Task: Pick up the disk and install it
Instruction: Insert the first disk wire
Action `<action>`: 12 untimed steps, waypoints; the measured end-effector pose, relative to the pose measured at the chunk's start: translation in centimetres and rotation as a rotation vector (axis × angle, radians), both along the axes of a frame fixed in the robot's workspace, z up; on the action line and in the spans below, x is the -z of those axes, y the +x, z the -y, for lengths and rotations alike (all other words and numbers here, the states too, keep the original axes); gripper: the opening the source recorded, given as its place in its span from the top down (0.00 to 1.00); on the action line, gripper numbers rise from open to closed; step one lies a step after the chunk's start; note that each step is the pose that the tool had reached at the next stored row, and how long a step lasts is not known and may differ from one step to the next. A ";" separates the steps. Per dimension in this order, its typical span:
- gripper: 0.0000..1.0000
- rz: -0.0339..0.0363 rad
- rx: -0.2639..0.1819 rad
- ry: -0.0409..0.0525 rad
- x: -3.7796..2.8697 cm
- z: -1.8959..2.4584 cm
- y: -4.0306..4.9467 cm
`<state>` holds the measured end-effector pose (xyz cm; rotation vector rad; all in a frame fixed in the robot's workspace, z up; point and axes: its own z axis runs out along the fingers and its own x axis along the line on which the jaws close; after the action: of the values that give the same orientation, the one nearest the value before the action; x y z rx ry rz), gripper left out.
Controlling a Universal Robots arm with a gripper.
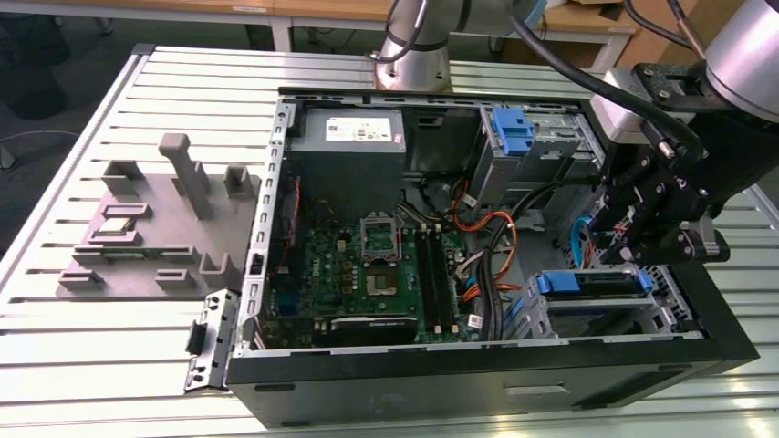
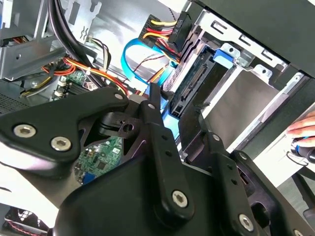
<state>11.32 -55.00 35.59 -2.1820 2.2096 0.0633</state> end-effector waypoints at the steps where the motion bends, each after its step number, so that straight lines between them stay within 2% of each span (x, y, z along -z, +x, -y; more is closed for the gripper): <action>1: 0.58 0.0000 0.000 -0.0002 0.00 0.00 0.00; 8: 0.59 0.0000 0.000 0.0000 0.05 0.00 0.00; 9: 0.65 0.0000 0.000 0.0000 0.06 0.00 0.00; 10: 0.65 0.0000 0.000 0.0001 0.07 0.00 0.00; 12: 0.77 0.0000 0.000 0.0001 0.08 0.00 0.00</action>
<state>11.32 -55.00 35.52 -2.1819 2.2095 0.0633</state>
